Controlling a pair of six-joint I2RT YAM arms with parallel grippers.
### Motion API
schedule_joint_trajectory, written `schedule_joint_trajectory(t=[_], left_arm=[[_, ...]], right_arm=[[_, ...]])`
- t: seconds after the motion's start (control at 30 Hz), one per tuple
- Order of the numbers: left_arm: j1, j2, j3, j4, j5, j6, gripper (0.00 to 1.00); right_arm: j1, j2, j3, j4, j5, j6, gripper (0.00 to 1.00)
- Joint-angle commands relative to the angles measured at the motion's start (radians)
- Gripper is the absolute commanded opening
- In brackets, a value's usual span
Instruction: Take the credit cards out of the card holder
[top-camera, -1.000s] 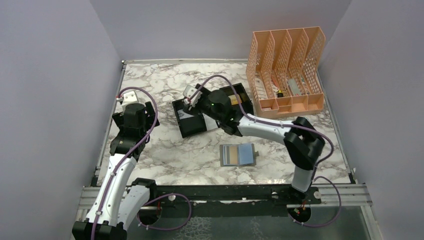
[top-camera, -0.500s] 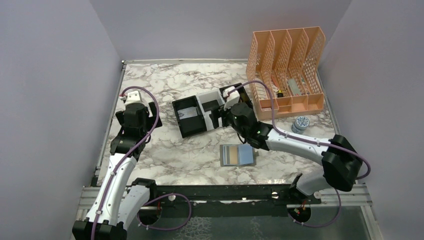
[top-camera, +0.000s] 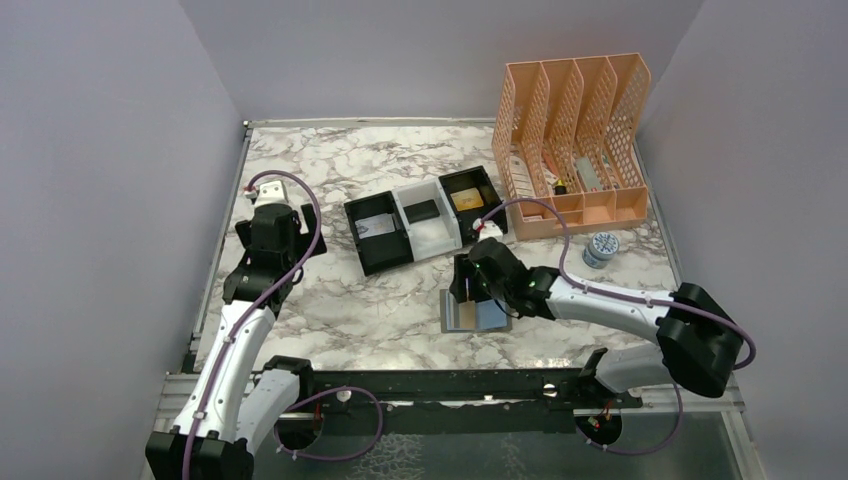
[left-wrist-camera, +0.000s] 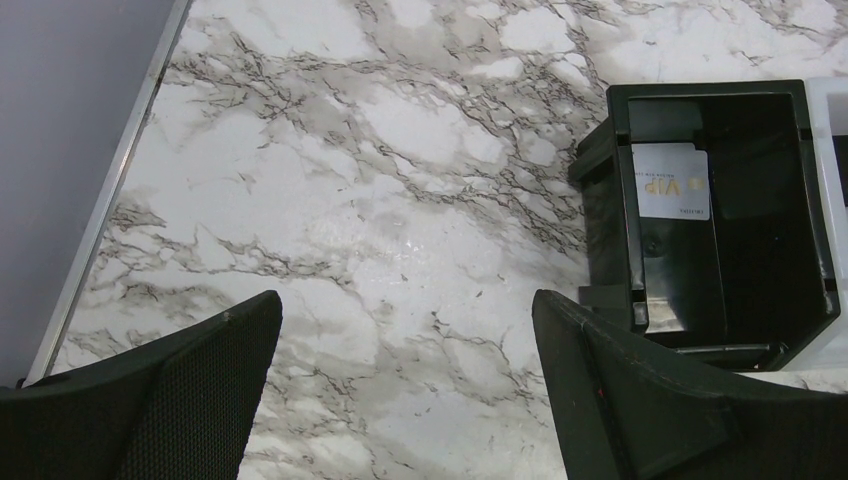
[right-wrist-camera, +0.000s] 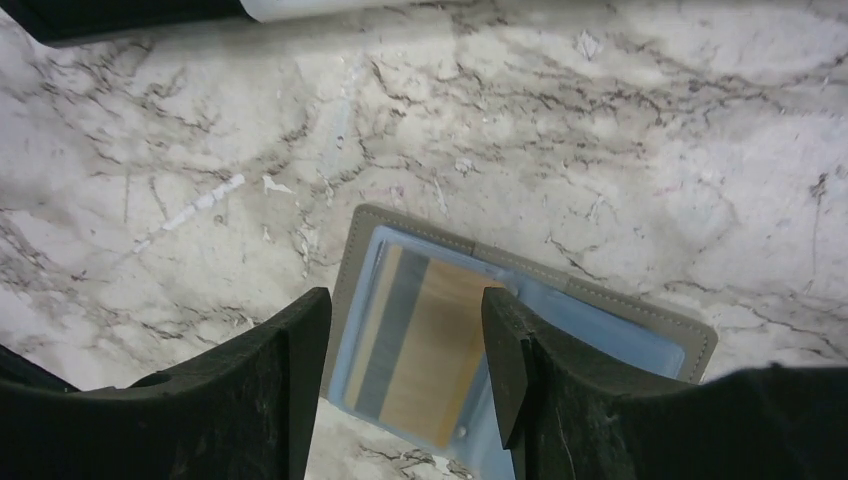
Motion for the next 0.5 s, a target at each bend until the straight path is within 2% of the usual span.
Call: schedule_joint_trajectory(t=[0.0,0.47], left_arm=[[0.004,0.005,-0.015,0.025,0.033,0.008,0.99],[0.003,0.008,-0.018,0.029,0.030,0.008,0.99]], right_arm=[[0.002,0.053,0.026,-0.090,-0.026,0.049,0.56],[0.055,0.136,0.087,-0.158,0.067,0.041,0.46]])
